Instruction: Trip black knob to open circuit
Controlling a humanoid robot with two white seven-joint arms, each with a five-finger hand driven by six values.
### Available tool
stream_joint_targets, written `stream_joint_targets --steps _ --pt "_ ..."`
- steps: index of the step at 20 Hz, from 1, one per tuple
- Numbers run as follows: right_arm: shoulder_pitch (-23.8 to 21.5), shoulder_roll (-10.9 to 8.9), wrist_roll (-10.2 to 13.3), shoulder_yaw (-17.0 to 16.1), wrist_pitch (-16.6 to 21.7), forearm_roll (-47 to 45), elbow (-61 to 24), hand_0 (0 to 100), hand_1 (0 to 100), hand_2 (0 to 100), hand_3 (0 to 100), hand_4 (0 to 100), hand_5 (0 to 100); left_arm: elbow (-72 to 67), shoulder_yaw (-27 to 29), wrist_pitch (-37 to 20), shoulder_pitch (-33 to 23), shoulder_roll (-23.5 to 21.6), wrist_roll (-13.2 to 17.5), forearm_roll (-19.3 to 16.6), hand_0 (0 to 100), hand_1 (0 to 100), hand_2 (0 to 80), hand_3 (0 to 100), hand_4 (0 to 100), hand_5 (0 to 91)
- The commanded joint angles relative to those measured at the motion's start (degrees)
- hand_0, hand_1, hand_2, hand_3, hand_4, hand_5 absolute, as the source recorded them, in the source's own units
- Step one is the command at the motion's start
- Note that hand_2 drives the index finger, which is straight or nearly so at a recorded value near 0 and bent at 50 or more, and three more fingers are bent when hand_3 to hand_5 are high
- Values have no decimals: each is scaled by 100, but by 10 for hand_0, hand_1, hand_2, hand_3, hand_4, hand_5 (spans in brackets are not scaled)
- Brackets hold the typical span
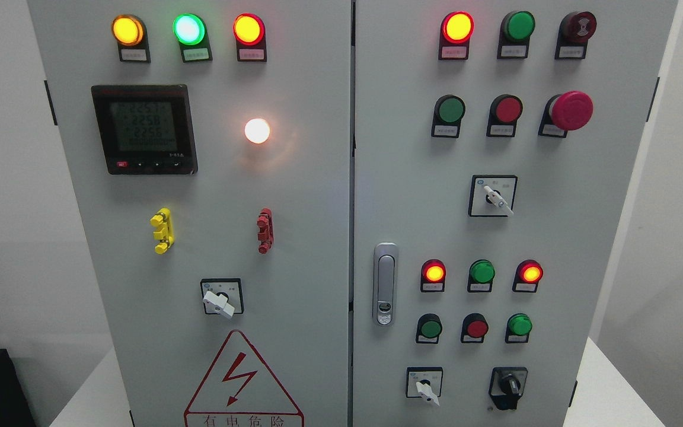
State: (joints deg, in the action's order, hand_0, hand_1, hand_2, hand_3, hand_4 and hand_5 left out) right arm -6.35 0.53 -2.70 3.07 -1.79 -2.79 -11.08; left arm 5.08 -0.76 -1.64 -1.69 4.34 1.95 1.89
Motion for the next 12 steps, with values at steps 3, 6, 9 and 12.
stream_joint_targets --steps 3,6,9,12 --pt "2 9 -38 -26 47 -37 1 346 328 0 0 0 0 -7 5 6 2 5 -1 14 120 389 0 0 0 0" --pt "-6 -9 -46 -26 82 -72 -43 346 328 0 0 0 0 -7 5 6 2 5 -1 14 120 389 0 0 0 0" --pt "-15 -26 -20 -35 415 -98 -87 346 327 0 0 0 0 -7 5 6 2 5 -1 14 120 389 0 0 0 0" --pt "-24 -44 -2 -35 619 -107 -280 335 339 0 0 0 0 -7 5 6 2 5 -1 14 120 389 0 0 0 0"
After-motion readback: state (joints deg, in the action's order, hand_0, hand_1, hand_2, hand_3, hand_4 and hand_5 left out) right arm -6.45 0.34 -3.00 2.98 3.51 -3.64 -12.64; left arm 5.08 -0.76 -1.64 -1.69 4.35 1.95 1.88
